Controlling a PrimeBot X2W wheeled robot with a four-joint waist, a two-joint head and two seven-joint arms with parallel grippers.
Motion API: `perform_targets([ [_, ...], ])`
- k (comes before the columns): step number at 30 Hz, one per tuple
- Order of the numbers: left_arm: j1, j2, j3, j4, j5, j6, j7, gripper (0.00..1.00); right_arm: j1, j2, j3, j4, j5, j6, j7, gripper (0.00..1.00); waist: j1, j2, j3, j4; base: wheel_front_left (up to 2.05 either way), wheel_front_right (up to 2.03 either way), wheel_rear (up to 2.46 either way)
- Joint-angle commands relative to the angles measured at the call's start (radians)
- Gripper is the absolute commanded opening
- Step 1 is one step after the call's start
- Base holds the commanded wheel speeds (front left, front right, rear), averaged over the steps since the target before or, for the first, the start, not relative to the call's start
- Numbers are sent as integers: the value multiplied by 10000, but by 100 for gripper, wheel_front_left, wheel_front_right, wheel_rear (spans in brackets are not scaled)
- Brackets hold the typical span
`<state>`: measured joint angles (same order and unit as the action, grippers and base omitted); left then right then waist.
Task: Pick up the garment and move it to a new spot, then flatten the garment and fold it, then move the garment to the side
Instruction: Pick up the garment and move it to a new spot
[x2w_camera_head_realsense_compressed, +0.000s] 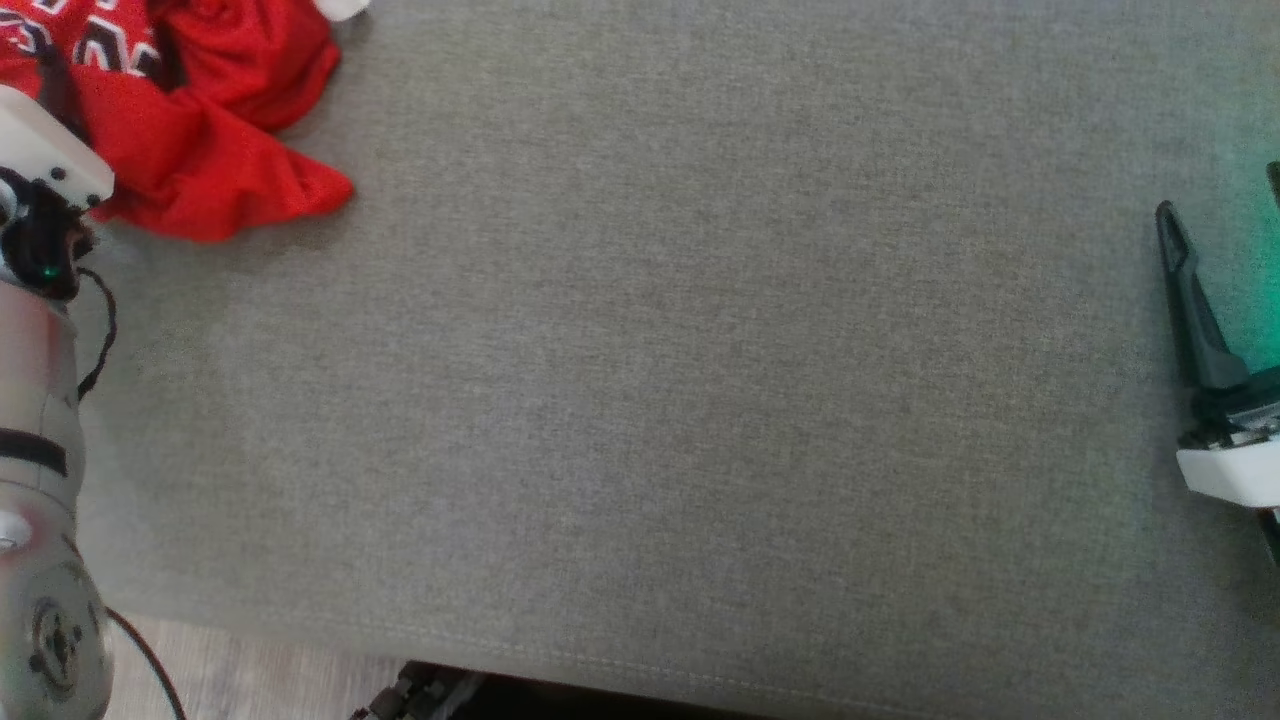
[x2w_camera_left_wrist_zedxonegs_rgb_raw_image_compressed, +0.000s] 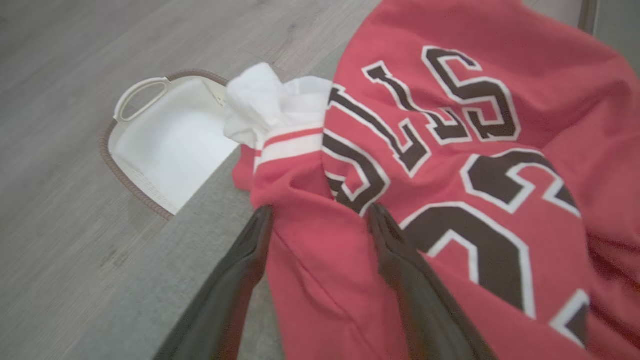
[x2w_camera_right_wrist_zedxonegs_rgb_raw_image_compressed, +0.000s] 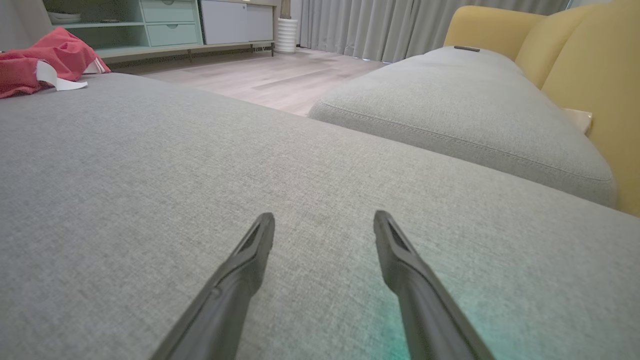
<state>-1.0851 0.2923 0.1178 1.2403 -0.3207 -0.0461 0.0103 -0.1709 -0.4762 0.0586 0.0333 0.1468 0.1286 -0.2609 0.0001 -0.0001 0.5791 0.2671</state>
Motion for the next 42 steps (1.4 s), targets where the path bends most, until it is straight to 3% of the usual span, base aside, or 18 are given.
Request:
perform_targets([
  [1,-186,616,274,-132,-97,-22,-75,100,479,-236,80,-41,-58,21,-9,100,-1,1,215,-145,0,0,0],
  [3,-218,577,227,7,-109,-94,-190,100,452,-204,14,-102,-77,21,-9,100,-1,1,276,-175,0,0,0],
  [4,-228,575,160,48,-73,-158,-279,27,435,-178,-2,-119,-91,21,-9,100,-1,1,285,-184,0,0,0],
  [5,-236,581,71,77,-20,-244,-386,0,411,-137,-7,-127,-104,21,-9,100,-1,1,266,-194,0,0,0],
  [10,-595,885,-601,-228,567,-483,-2031,0,270,272,163,71,-137,21,-9,100,-1,1,-329,-257,0,0,0],
  [17,-1114,1272,-1612,-1257,1281,-771,-2669,0,-23,1253,659,618,-154,21,-9,100,-1,1,-1968,-717,0,0,0],
  [24,-1081,1680,-2512,-2558,1427,-838,-2710,0,-51,2301,1176,1076,-152,21,-9,100,-1,1,-3648,-1658,0,0,0],
  [32,-1048,1964,-3708,-4498,520,-843,-2091,0,238,3141,1538,1230,-117,21,-9,100,-1,1,-5065,-3037,0,0,0],
  [37,-854,1782,-4075,-5682,32,-844,-1521,0,365,3399,1549,1210,-112,21,-9,100,-1,1,-5352,-3658,0,0,0],
  [42,-114,1102,-4510,-6774,-107,-765,-1129,0,320,3552,1593,1160,-86,21,-9,100,-1,1,-5340,-4116,0,0,0],
])
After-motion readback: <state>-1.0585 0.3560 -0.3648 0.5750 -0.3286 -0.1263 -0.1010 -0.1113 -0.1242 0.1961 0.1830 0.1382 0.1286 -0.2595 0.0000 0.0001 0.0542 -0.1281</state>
